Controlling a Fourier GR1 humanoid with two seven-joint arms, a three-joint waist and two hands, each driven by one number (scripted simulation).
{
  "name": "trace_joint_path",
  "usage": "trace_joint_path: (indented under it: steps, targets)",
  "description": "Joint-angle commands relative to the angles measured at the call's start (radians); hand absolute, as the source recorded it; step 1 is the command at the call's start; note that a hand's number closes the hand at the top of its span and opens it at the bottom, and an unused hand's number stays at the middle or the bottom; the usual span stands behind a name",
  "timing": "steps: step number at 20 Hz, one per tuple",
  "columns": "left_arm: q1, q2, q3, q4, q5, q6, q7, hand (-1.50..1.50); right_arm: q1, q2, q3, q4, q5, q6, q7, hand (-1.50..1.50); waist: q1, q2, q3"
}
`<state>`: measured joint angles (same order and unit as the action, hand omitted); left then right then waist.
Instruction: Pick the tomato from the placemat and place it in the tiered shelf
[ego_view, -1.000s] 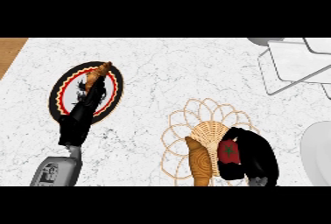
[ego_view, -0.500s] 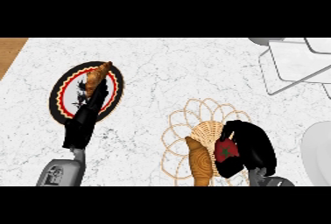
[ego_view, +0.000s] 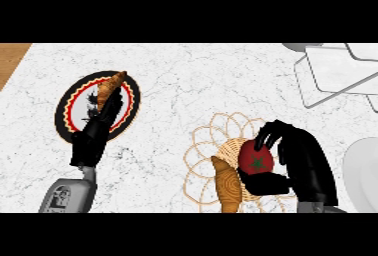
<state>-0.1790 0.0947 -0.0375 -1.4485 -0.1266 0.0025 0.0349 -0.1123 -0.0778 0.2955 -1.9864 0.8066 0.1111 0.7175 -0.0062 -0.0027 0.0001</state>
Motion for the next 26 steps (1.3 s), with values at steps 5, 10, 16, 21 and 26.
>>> trace_joint_path:
  steps: [5,10,16,21,26]
  targets:
    - [0.0,0.016,0.014,-0.012,0.005,-0.016,0.004,0.0,-0.154,0.033,-0.086,-0.286,0.021,0.082,0.222,1.5,0.004,-0.001,-0.001]
    - [0.004,0.016,0.024,-0.016,0.012,-0.02,0.0,0.0,-0.268,-0.073,-0.221,-0.33,0.05,0.185,0.279,1.5,0.005,0.001,-0.001]
    - [0.015,-0.022,-0.008,0.024,-0.033,0.014,-0.033,0.0,-0.424,-0.146,-0.375,-0.31,0.029,0.232,0.314,1.5,0.004,0.002,-0.001]
    - [0.046,-0.026,-0.024,-0.044,-0.027,0.001,0.002,0.0,-0.591,-0.245,-0.461,-0.198,0.035,0.278,0.334,1.5,0.009,0.0,-0.001]
    - [0.011,-0.041,-0.017,0.002,-0.031,0.009,-0.012,0.0,-0.688,-0.278,-0.485,-0.067,0.038,0.235,0.295,1.5,0.009,0.002,-0.001]
